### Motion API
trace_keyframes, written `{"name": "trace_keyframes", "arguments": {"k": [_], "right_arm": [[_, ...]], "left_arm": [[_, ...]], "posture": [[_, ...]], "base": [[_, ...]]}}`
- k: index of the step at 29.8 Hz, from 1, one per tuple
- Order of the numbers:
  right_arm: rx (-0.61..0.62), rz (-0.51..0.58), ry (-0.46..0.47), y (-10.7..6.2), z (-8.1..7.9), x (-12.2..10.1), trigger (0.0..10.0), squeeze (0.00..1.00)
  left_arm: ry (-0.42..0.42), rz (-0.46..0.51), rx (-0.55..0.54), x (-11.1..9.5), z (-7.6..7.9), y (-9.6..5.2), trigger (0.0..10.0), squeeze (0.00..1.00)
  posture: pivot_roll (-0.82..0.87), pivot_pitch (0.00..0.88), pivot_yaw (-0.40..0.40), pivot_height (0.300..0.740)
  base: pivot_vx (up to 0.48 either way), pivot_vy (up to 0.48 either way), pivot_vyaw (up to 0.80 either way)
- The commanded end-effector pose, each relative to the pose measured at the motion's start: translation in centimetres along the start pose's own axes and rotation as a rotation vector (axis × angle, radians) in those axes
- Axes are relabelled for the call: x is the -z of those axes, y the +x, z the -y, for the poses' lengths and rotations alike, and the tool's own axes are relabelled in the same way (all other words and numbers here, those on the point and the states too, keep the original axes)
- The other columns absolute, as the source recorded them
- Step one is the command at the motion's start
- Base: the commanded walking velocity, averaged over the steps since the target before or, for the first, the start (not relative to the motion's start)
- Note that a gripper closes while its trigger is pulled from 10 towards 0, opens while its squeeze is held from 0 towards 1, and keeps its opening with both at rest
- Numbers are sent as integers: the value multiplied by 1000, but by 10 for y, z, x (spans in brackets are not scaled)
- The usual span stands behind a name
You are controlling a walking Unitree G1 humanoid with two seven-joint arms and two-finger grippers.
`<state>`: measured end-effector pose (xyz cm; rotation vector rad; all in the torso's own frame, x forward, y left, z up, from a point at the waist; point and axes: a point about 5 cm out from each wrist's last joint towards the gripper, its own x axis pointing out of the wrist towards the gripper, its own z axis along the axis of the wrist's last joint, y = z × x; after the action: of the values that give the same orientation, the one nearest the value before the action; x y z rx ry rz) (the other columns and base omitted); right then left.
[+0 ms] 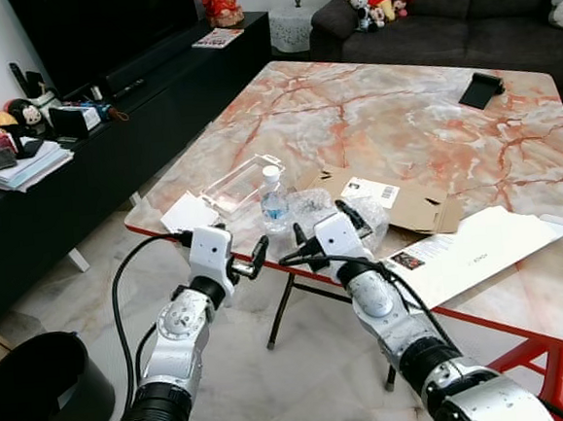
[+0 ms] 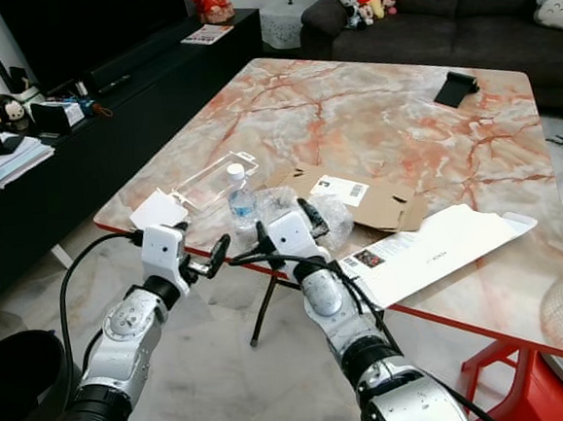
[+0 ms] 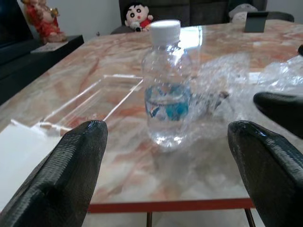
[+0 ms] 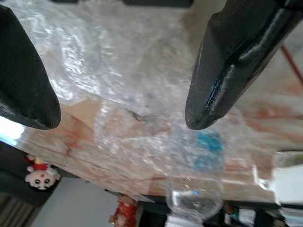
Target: Picking trash to rubbish bin
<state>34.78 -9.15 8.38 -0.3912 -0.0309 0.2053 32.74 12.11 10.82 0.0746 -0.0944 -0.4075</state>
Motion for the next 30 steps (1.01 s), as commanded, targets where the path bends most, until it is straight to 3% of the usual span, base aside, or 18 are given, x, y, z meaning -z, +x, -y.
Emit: {"name": "trace_keyframes", "arguments": {"k": [1,17,18,19,20,21,30], "right_arm": [[10,-16,-17,3,3,-2,10000,0],[-10,-102,-30,1,0,9,10000,0],[-16,-108,-32,1,-1,10,8392,0],[-23,-115,-35,0,-2,11,2902,0],[-23,-115,-35,0,-2,11,2902,0],[-31,-121,-42,0,-3,12,0,0],[-45,-138,-57,-3,-6,16,0,0]], "left_arm": [[4,4,3,-3,0,0,10000,0],[18,-6,18,-5,2,2,10000,0],[19,-7,19,-5,2,2,10000,0],[20,-7,20,-6,2,2,10000,0],[20,-7,20,-6,2,2,10000,0],[22,-7,22,-6,2,2,10000,0],[29,-4,31,-8,4,4,10000,0]], "posture": [[56,5,34,740],[62,2,31,740],[62,2,31,740],[62,1,30,740],[62,1,30,740],[62,0,30,740],[60,0,28,740]], "base": [[0,0,0],[0,0,0],[0,0,0],[0,0,0],[0,0,0],[0,0,0],[0,0,0]]}}
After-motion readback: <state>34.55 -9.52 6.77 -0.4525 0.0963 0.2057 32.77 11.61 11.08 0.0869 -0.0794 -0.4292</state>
